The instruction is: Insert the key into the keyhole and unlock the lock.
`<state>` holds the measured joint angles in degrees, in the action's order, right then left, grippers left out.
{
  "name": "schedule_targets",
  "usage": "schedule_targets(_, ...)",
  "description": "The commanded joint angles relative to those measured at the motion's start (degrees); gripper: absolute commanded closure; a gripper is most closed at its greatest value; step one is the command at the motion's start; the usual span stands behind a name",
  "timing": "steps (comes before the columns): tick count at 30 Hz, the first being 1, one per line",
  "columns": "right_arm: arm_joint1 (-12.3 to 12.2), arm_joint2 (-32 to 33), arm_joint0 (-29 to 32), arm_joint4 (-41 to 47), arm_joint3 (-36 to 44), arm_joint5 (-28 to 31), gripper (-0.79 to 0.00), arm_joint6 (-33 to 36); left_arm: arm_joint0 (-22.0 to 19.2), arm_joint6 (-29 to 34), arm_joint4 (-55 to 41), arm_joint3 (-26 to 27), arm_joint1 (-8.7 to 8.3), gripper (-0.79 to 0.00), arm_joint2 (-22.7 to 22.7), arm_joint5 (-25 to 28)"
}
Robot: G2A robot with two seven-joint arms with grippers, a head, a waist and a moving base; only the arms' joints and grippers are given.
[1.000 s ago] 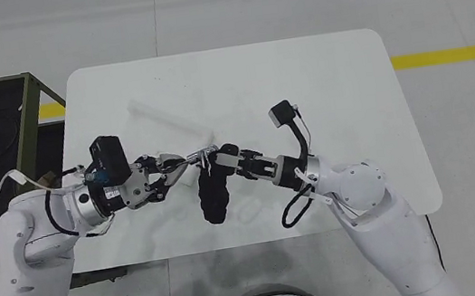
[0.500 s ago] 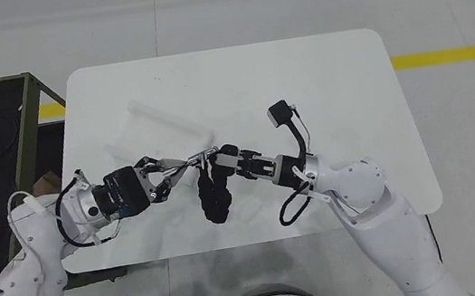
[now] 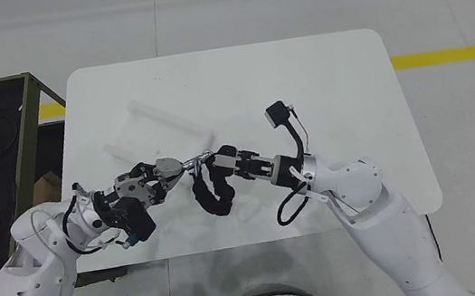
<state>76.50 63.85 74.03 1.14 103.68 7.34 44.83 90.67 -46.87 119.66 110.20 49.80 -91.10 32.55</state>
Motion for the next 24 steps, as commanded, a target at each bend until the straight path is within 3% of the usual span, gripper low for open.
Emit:
schedule_targets(1,-0.07,-0.31,-0.07,-0.09,-0.24,0.0,0.0,0.09,0.12,-0.61,-1.37,-0.5,0.01,0.0,0.12,-0.06)
schedule_targets(2,-0.1,-0.45,-0.16,-0.21,-0.38,-0.03,0.0,0.13,0.05,-0.58,-2.25,-0.61,0.01,-0.289,0.08,0.2)
schedule_targets(3,-0.14,-0.52,-0.27,-0.45,-0.62,-0.03,0.0,0.02,-0.11,-0.65,-2.89,-0.52,0.02,-0.785,-0.06,-0.11)
schedule_targets(7,-0.32,-0.46,-0.41,-2.0,-1.02,-0.07,0.0,-1.35,-0.06,-0.07,-3.67,-1.07,-0.01,-0.785,-0.46,-0.24)
schedule_targets(15,-1.28,2.6,2.01,-17.25,1.22,-3.08,0.0,-11.15,-0.06,-0.07,-3.67,-1.07,-0.01,-0.785,-0.46,-0.24)
schedule_targets(19,-2.1,4.4,4.53,-32.15,5.06,-6.88,0.0,-16.23,-0.06,-0.07,-3.67,-1.07,-0.01,-0.785,-0.46,-0.24)
schedule_targets(24,-3.41,3.48,9.21,-61.76,13.9,-10.17,0.0,-20.76,-0.06,-0.07,-3.67,-1.07,-0.01,-0.785,-0.46,-0.24)
